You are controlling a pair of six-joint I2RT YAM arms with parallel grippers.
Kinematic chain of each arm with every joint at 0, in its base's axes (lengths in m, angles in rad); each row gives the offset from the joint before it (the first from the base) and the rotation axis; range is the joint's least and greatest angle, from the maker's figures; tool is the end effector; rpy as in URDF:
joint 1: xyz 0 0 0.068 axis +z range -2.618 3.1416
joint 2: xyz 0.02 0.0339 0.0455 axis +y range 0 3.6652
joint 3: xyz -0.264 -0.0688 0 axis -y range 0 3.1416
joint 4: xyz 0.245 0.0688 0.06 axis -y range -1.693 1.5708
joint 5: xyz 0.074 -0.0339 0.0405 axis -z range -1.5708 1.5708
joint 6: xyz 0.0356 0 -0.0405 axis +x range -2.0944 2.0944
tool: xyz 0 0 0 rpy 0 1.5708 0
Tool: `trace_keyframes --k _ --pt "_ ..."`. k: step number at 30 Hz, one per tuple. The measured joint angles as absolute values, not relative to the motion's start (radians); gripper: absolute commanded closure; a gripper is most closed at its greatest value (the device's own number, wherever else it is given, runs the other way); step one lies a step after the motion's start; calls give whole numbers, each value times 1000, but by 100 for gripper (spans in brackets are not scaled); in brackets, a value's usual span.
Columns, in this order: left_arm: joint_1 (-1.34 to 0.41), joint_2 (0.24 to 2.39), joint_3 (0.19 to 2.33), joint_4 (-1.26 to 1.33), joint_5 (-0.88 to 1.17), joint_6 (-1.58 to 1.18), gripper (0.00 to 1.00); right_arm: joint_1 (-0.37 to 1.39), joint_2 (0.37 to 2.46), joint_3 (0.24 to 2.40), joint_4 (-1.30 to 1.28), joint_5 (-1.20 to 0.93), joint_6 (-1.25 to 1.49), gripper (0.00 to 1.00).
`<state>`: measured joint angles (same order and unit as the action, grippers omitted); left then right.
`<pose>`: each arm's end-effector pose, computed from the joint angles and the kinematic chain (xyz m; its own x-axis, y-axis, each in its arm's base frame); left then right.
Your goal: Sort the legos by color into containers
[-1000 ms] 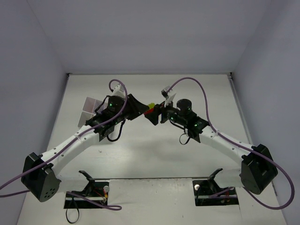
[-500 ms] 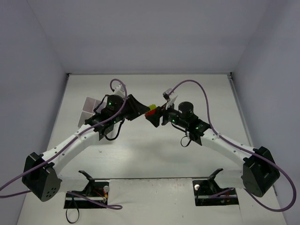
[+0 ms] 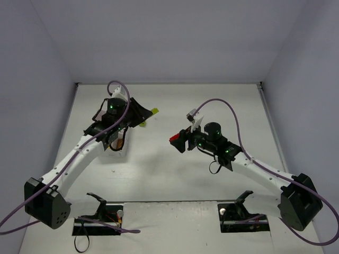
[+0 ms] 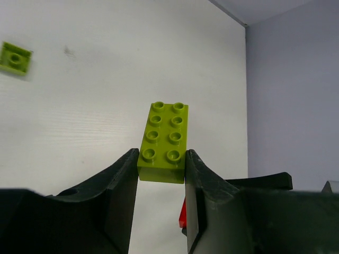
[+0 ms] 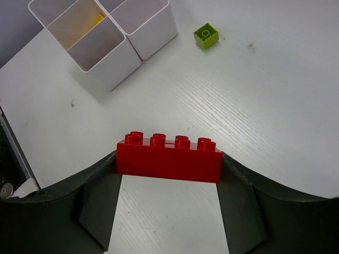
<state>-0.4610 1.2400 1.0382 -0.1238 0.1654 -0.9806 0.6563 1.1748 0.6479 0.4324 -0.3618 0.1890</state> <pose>0.2568 -0.1341 0.3380 -0.6401 -0.5971 -0.4835 0.0839 0.5712 -0.8165 0.2038 0.1729 0.2756 -0.2331 0.0423 -0.9715 -0.8207 0.5274 0.2198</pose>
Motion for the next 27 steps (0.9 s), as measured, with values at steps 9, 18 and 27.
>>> trace_keyframes --k 9,18,27 --pt "-363 1154 1309 -501 14 -739 100 656 1172 649 404 -344 173 98" --pt "-276 1086 1338 -787 -108 -693 100 656 1199 661 398 -344 164 98" --pt "-56 1091 1233 -888 -90 -811 100 656 1206 662 400 -345 164 98"
